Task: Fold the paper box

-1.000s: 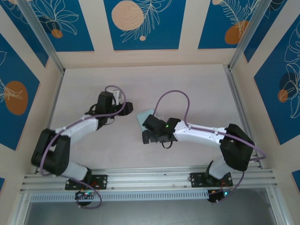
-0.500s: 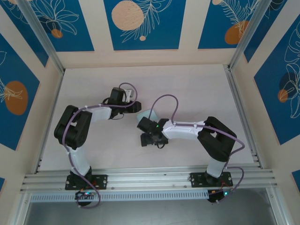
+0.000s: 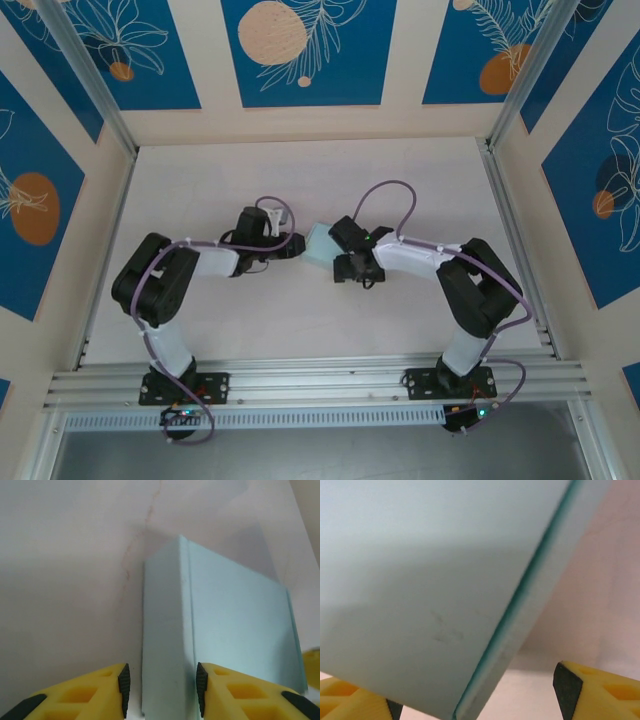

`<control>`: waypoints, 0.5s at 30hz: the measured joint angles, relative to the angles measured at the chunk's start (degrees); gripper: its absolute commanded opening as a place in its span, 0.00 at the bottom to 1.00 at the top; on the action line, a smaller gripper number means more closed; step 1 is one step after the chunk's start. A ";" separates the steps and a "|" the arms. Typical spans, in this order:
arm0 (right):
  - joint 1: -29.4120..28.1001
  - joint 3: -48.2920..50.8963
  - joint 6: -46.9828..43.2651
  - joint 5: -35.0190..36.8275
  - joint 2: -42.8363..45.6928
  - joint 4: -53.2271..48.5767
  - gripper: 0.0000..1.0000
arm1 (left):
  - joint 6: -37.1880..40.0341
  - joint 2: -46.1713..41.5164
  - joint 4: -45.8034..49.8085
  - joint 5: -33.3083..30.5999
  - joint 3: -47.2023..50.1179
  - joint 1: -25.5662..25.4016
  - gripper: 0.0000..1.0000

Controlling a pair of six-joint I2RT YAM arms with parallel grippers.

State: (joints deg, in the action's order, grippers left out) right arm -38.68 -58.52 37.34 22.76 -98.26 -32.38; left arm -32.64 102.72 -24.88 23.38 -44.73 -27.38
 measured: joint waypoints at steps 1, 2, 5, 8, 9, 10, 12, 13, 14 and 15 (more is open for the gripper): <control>1.09 -0.28 -1.20 -0.02 -0.35 0.02 0.77 | -0.35 -0.50 -0.42 -0.39 0.94 -0.44 0.40; 2.27 -0.63 -2.51 -0.07 -0.81 0.28 0.77 | -0.66 -1.18 -1.01 -0.85 2.03 -0.96 0.40; 5.46 -2.47 -6.56 -0.52 -2.99 1.05 0.78 | -1.81 -3.80 -2.60 -2.64 5.18 -2.14 0.40; 7.82 -6.34 -9.75 -0.79 -6.01 1.16 0.78 | -2.69 -7.41 -3.19 -5.33 8.61 -2.56 0.41; 8.35 -7.76 -10.60 -0.83 -6.86 1.16 0.78 | -2.84 -8.76 -3.13 -6.40 9.57 -2.56 0.42; 8.70 -8.85 -11.32 -0.94 -7.45 1.18 0.78 | -2.91 -10.19 -2.78 -7.58 10.34 -2.56 0.44; 8.94 -10.16 -12.28 -0.96 -7.69 1.29 0.78 | -2.58 -13.88 -0.72 -10.49 11.23 -2.54 0.50; 8.92 -10.27 -12.46 -0.96 -7.48 1.27 0.79 | -2.27 -15.54 0.39 -11.74 11.34 -2.51 0.52; 8.92 -10.25 -12.57 -0.96 -7.02 1.07 0.80 | -1.51 -17.92 1.92 -13.11 11.37 -2.29 0.55; 8.85 -9.99 -12.57 -0.96 -6.29 0.92 0.82 | -0.92 -20.35 3.41 -14.49 11.37 -1.86 0.59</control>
State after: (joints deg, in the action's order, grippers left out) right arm -29.82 -68.51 24.77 21.80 -104.55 -31.46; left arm -33.56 82.37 -21.47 8.88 -33.36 -29.23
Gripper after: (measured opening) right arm 0.795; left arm 0.536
